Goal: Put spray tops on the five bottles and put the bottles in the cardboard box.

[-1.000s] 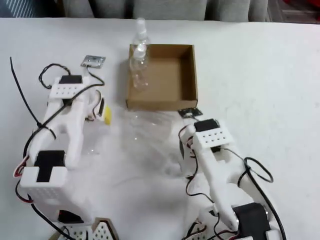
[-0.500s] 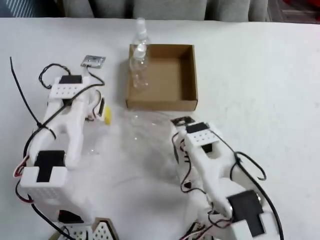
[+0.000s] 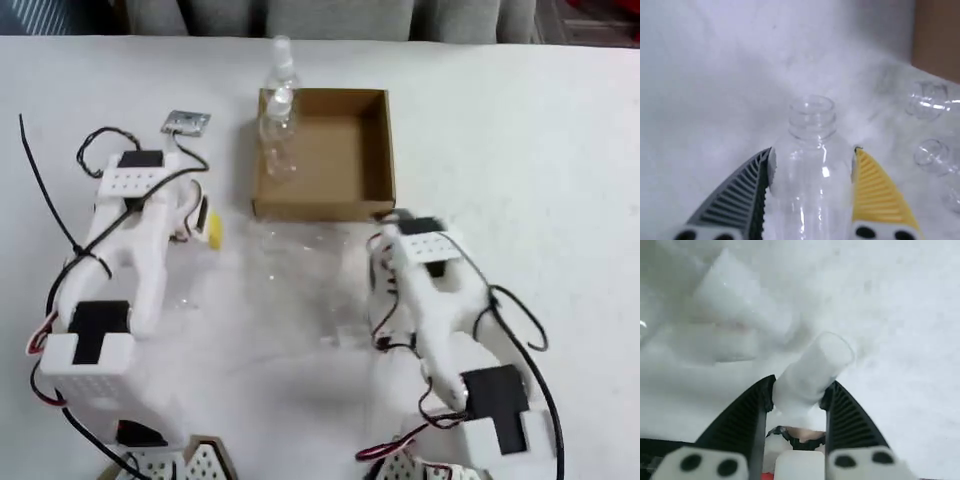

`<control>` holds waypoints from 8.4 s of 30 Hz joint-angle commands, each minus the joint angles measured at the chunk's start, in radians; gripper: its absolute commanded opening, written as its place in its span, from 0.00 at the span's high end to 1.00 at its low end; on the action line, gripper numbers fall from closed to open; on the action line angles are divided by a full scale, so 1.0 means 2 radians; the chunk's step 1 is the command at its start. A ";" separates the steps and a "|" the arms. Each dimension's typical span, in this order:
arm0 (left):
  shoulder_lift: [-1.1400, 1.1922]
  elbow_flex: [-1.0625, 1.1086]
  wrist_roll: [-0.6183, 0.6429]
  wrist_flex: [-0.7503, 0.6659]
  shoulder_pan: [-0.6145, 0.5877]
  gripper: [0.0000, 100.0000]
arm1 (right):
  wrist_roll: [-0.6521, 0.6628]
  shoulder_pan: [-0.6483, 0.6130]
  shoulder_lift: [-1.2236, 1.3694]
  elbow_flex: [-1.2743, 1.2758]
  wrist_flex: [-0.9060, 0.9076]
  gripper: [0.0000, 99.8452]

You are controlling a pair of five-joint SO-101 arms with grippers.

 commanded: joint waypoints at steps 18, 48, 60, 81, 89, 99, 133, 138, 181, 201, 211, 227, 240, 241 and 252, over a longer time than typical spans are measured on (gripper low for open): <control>-0.032 0.014 0.003 -0.021 -0.007 0.98 | 0.473 0.333 -0.090 -0.016 -0.092 0.90; -0.032 0.015 0.003 -0.018 -0.008 0.98 | 0.312 0.391 -0.090 -0.036 -0.091 0.77; -0.032 0.015 0.003 -0.018 -0.008 0.98 | 0.299 0.345 -0.090 0.035 -0.175 0.78; -0.032 0.015 0.003 -0.018 -0.008 0.98 | 0.302 0.346 -0.003 0.028 -0.229 0.88; -0.032 0.015 0.003 -0.018 -0.008 0.98 | 0.302 0.355 -0.005 -0.017 -0.206 0.98; -0.097 -0.007 0.007 0.026 -0.017 0.98 | 0.302 0.379 -0.092 -0.151 0.020 0.98; -0.682 0.317 0.008 -0.139 0.178 0.98 | 0.041 0.125 -0.384 -0.021 -0.432 0.98; -0.718 0.372 0.008 -0.197 0.179 0.98 | -0.031 0.073 -0.386 -0.085 -0.432 0.98; -1.034 0.664 0.053 -0.333 0.198 0.98 | -0.033 -0.288 -0.337 -0.229 -0.467 0.98; -1.034 0.664 0.053 -0.333 0.199 0.98 | -0.071 -0.287 -0.356 -0.133 -0.494 0.98; -1.034 0.664 0.053 -0.333 0.199 0.98 | -0.071 -0.288 -0.405 -0.022 -0.500 0.98; -1.034 0.664 0.053 -0.333 0.199 0.98 | -0.071 -0.324 -0.422 0.040 -0.471 0.73; -1.034 0.664 0.053 -0.333 0.198 0.98 | -0.071 -0.310 -0.420 -0.137 -0.358 0.73; -1.034 0.664 0.053 -0.333 0.198 0.98 | -0.071 -0.306 -0.417 -0.152 -0.351 0.74; -1.034 0.665 0.053 -0.333 0.198 0.98 | -0.037 -0.300 -0.373 -0.183 -0.341 0.96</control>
